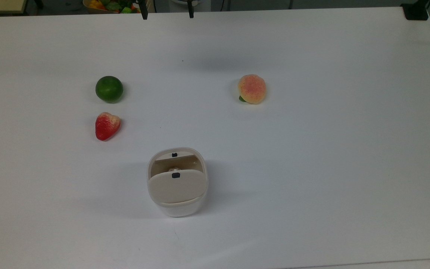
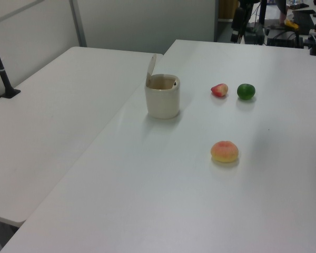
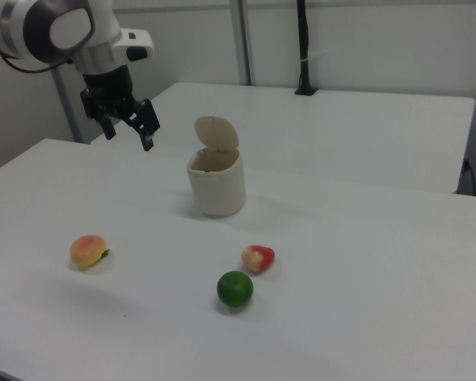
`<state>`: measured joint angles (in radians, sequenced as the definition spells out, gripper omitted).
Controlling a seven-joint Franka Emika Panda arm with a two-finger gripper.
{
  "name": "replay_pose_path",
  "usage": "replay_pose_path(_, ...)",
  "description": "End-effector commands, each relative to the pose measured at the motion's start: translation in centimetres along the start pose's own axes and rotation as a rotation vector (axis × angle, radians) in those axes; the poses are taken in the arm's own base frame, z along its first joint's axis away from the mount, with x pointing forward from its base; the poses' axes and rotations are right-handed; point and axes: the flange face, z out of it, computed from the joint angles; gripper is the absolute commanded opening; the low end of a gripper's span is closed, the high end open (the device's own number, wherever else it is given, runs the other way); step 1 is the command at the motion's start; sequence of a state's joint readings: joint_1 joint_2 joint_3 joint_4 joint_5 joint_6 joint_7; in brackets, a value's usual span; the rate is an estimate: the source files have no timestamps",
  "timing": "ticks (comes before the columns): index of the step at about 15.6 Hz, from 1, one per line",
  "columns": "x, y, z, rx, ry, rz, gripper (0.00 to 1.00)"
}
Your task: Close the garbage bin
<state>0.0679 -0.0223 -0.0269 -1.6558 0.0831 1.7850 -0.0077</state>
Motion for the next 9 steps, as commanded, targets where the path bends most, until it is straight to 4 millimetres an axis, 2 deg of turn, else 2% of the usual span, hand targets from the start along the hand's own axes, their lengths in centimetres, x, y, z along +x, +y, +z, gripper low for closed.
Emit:
replay_pose_path(1,-0.44,0.34,-0.36,0.006,0.013,-0.008,1.0)
replay_pose_path(9,-0.32,0.82,-0.39,0.011,0.02,0.007,1.0)
